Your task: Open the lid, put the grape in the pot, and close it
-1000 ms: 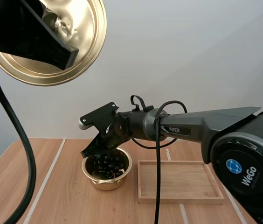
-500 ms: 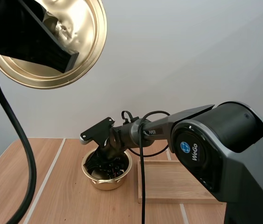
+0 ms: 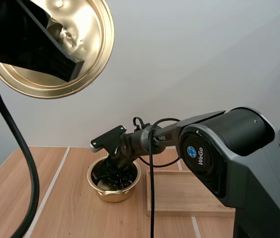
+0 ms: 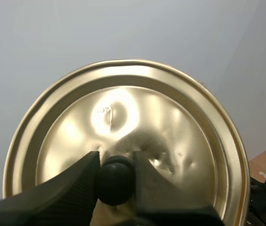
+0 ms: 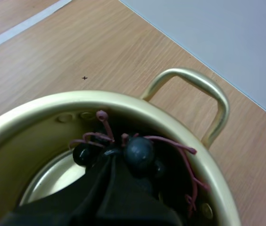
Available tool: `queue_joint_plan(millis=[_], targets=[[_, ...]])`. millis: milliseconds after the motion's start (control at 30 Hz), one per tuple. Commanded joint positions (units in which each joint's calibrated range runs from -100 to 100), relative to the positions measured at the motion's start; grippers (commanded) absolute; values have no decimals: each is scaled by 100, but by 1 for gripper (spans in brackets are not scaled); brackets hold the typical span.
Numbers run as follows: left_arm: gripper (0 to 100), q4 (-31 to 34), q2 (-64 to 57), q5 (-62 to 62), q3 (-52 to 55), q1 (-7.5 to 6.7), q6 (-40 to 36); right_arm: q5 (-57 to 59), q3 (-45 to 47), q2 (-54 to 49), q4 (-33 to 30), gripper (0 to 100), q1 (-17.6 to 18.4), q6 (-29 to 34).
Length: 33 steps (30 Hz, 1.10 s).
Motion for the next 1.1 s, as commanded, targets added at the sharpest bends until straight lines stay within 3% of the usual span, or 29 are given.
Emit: queue_joint_plan(millis=[0, 367, 767, 1067], targets=[[0, 21, -34, -25, -52, -14, -48, 596, 83, -228, 43, 0, -63, -19], [0, 21, -34, -25, -52, -14, -48, 709, 83, -1288, 204, 0, -49, -19], [0, 21, -34, 81, -52, -14, -48, -353, 83, -235, -144, 0, -49, -19], [0, 21, -34, 354, -52, -14, -48, 2, 83, 343, -173, 0, -49, -19]])
